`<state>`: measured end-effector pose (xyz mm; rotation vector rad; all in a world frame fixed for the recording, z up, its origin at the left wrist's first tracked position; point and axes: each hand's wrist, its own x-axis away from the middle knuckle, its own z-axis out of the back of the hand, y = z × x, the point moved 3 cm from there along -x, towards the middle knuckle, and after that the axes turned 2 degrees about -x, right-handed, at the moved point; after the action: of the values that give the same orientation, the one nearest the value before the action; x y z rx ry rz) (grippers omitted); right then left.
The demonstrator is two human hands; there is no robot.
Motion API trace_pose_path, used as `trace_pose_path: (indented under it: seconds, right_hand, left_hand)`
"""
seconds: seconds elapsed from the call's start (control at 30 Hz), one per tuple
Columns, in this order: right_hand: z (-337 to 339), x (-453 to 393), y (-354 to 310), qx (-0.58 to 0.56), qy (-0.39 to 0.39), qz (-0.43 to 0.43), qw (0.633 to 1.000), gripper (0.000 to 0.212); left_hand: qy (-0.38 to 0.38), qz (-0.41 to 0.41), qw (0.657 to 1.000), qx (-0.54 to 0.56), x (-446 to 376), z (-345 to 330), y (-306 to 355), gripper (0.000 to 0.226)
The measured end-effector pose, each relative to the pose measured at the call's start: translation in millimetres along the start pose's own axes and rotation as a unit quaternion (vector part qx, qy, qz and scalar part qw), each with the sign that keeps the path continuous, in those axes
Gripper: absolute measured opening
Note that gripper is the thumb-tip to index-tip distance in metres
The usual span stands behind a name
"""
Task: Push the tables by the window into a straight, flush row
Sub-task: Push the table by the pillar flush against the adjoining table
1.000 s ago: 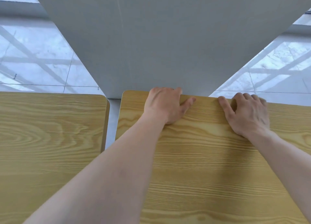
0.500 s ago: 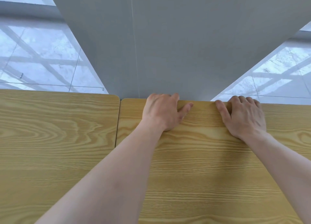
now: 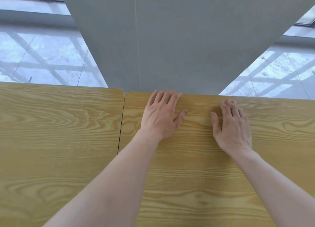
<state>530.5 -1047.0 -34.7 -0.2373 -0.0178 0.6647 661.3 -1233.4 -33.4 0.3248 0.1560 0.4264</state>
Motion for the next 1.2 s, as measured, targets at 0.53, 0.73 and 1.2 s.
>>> trace_pose_path:
  seconds: [0.53,0.73,1.2]
  right_hand:
    - [32,284,35,-0.042,0.002,0.080,0.996,0.057]
    - [32,371,66,-0.018,-0.022,0.096,0.995,0.063]
    - [19,387,59,0.000,-0.008,0.092,0.996,0.066]
  left_hand:
    - [0.030,0.119,0.992,-0.034,287,-8,134,0.066]
    - [0.014,0.149,0.988,-0.047,379,-33,168,0.067]
    - [-0.007,0.178,0.984,-0.027,403,-43,150,0.070]
